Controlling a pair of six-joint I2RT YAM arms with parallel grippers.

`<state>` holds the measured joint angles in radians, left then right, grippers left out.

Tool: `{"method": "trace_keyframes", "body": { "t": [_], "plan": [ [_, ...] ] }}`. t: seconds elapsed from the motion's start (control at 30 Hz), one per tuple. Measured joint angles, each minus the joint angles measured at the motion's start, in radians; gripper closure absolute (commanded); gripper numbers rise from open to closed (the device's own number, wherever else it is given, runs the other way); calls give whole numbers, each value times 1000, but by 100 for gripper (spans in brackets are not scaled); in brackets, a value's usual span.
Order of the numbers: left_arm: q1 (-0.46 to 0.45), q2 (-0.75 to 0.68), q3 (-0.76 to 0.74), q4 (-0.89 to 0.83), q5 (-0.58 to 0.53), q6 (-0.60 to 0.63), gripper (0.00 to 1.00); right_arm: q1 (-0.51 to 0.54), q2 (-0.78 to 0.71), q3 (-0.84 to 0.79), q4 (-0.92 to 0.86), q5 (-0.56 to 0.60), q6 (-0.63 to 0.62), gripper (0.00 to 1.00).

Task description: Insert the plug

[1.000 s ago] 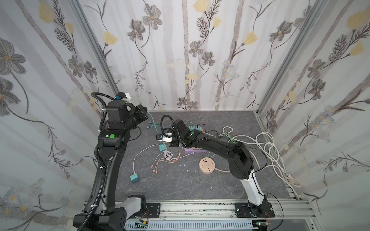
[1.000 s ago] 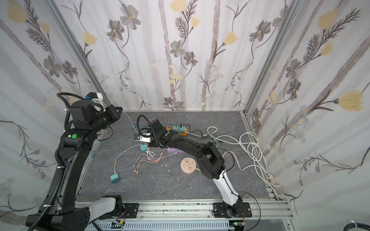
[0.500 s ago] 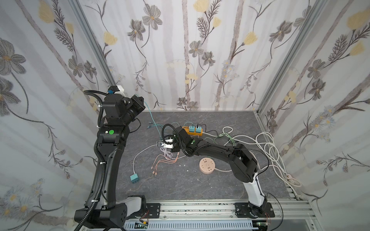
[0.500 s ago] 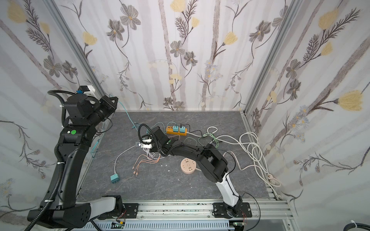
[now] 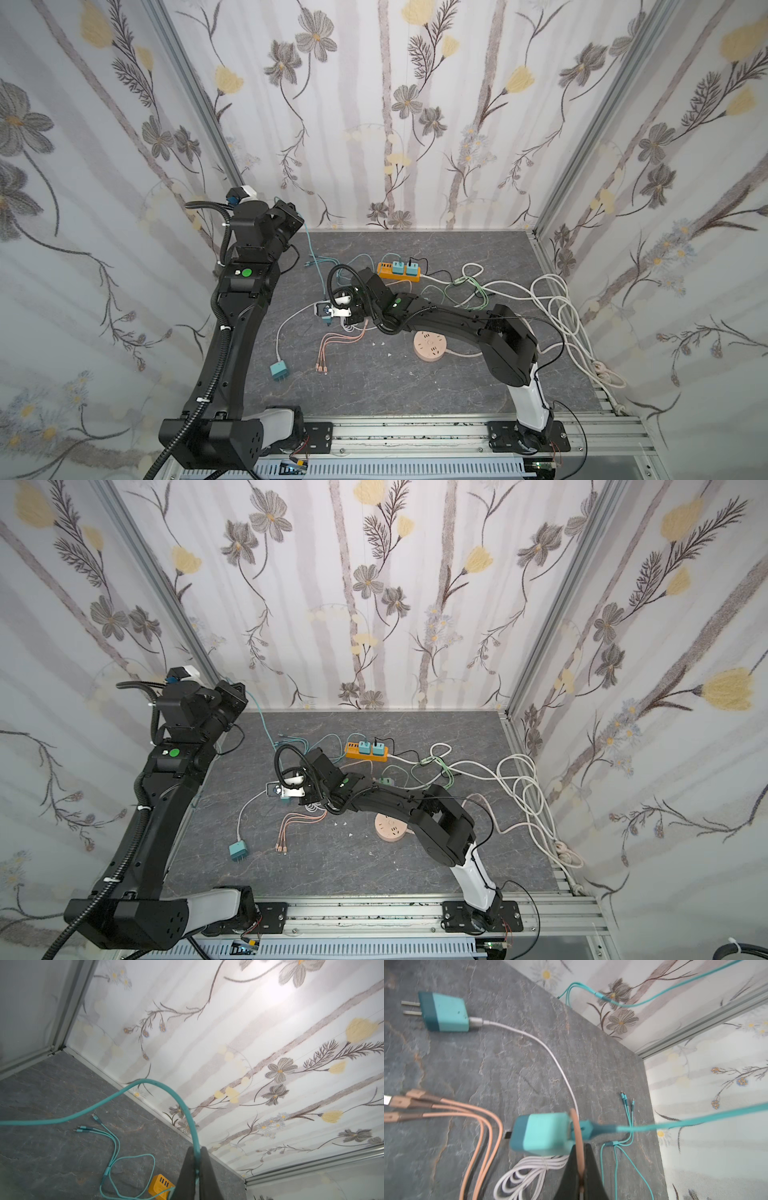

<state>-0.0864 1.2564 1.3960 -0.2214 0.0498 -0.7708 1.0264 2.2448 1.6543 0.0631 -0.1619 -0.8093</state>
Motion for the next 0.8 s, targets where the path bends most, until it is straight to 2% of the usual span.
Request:
{"method": "trace_keyframes", "body": {
  "t": [0.13,0.33,0.43,0.6,0.8],
  "plan": [
    [-28,14,-27,12,-13,-13,100,14,3,-3,-2,-5,11,99],
    [-22,82,98,11,-26,11,100,34,8,-89,-53,0,-74,100],
    [-10,80,158,15,-17,16,100,24,24,-109,-47,69,-87,99],
    [-9,32,130,3,53,18,100,-19,36,-110,-13,165,-81,98],
    [10,13,109,0,101,-16,100,-51,25,-96,-8,167,-82,94]
  ]
}}
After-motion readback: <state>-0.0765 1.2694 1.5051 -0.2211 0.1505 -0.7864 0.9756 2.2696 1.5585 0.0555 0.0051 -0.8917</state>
